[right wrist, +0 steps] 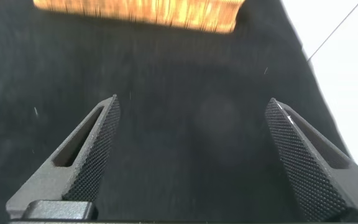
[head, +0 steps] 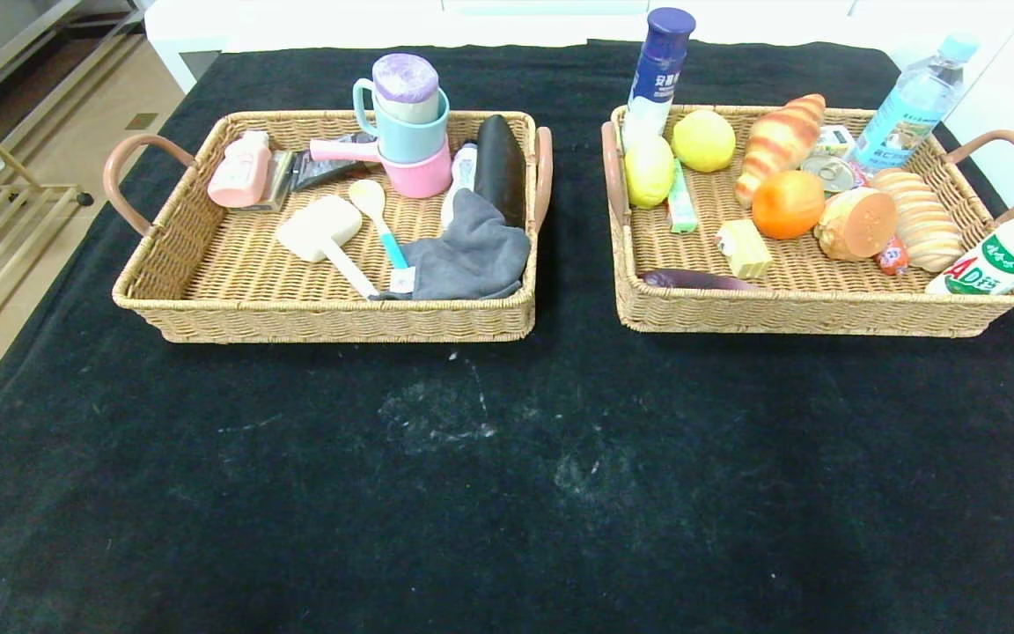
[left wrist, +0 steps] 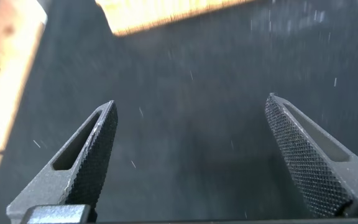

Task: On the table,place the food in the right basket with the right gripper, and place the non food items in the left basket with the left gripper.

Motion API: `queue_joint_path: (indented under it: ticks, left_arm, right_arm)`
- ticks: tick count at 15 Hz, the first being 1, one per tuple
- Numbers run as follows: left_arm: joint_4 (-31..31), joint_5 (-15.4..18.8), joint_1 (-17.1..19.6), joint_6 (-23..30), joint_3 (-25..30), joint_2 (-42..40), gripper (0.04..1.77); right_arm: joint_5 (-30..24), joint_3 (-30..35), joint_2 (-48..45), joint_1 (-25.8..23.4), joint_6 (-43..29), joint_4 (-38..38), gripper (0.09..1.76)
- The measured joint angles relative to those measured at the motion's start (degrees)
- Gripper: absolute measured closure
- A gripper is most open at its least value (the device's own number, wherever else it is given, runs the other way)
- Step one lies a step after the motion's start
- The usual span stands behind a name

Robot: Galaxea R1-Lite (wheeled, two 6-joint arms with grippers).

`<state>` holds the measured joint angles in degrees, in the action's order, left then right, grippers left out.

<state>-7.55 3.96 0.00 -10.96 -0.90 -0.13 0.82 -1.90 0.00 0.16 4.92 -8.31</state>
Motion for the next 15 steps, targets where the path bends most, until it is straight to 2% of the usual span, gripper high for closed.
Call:
queue_joint_path:
  ticks: [7, 11, 13, 15]
  left_arm:
    - [-1.0, 0.3, 0.0, 2.1, -0.1, 0.0, 0.09]
    - [2.0, -1.8, 0.0, 2.8, 0.7, 0.0, 0.09]
    - [5.9, -2.6, 0.0, 3.7, 0.9, 0.0, 0.09]
    - [7.2, -2.8, 0.0, 4.9, 0.8, 0.0, 0.09]
  right_arm:
    - [-0.2, 1.8, -0.1, 0.0, -0.4, 1.5, 0.14]
    - [-0.2, 1.9, -0.1, 0.0, -1.2, 5.8, 0.14]
    - [-0.2, 1.9, -0.1, 0.0, -2.2, 8.4, 0.14]
    - [-0.2, 1.9, -0.1, 0.0, -3.0, 8.5, 0.14]
